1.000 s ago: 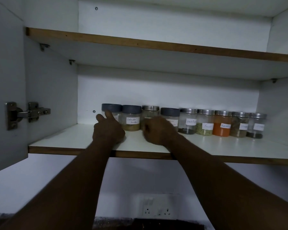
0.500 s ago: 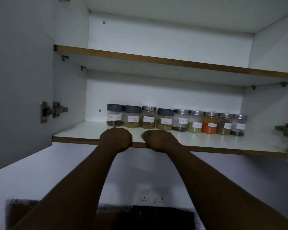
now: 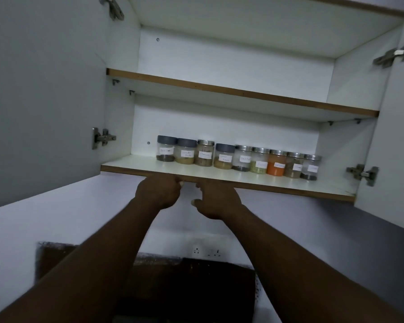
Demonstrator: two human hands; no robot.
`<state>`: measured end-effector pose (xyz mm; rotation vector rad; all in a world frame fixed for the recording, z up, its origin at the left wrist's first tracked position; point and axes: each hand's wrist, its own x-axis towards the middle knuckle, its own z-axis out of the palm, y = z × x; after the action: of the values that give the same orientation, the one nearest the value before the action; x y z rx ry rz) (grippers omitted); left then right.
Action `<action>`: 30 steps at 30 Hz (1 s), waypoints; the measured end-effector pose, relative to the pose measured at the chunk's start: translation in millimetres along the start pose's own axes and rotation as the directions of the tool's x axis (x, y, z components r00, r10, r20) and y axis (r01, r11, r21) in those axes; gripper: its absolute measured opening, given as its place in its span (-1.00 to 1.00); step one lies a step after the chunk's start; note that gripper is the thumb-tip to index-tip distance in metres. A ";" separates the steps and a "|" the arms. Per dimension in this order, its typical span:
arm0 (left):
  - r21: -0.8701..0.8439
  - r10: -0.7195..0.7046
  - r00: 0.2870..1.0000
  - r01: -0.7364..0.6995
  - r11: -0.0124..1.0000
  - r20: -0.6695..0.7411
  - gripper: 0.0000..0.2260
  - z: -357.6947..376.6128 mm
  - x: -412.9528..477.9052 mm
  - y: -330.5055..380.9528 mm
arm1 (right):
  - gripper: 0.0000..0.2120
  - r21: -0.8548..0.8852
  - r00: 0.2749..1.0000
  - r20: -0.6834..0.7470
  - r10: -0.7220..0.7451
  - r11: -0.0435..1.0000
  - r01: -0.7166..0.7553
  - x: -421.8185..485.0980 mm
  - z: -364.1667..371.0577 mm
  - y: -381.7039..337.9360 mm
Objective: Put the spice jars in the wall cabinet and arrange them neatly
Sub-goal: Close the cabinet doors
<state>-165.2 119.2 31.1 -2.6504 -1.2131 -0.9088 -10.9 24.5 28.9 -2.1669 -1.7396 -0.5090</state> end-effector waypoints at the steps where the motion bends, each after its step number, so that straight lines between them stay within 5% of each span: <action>1: -0.019 -0.013 1.000 0.012 1.000 -0.025 -0.66 -5.1 -16.2 1.5 | -0.43 0.026 0.999 -0.021 -0.024 0.999 0.025 -9.9 -4.6 -8.0; 6: 0.024 -0.199 0.974 0.203 0.979 -0.107 -0.63 -28.2 -104.4 1.5 | -0.52 0.080 0.967 0.000 -0.256 0.964 0.255 -57.0 -19.9 -63.3; 12: -0.029 -0.443 0.860 0.451 0.892 -0.253 -0.73 -87.9 -213.4 -10.3 | -0.68 0.083 0.838 -0.076 -0.540 0.834 0.545 -104.9 -54.2 -148.3; 20: -0.127 -0.605 0.525 0.683 0.719 -0.599 -0.92 -218.4 -318.2 -51.6 | -0.75 0.101 0.593 -0.331 -0.734 0.597 0.796 -168.2 -115.4 -289.6; 24: -0.216 -0.608 0.370 0.703 0.677 -0.702 -0.76 -243.2 -335.3 -74.4 | -0.66 0.018 0.493 -0.464 -0.736 0.549 0.836 -172.3 -137.2 -327.8; 27: -0.312 -0.690 0.504 0.640 0.703 -0.520 -0.57 -248.8 -334.8 -100.4 | -0.52 -0.050 0.469 -0.486 -0.737 0.559 0.827 -166.1 -149.4 -348.4; 30: -0.362 -0.649 0.660 0.540 0.760 -0.379 -0.59 -242.1 -326.3 -119.2 | -0.51 -0.067 0.524 -0.483 -0.702 0.626 0.777 -153.0 -155.3 -360.3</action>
<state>-532.6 -91.4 30.6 -1.9016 -1.9539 -1.7671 -405.3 -102.6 104.1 -0.9313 -2.2326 -0.9596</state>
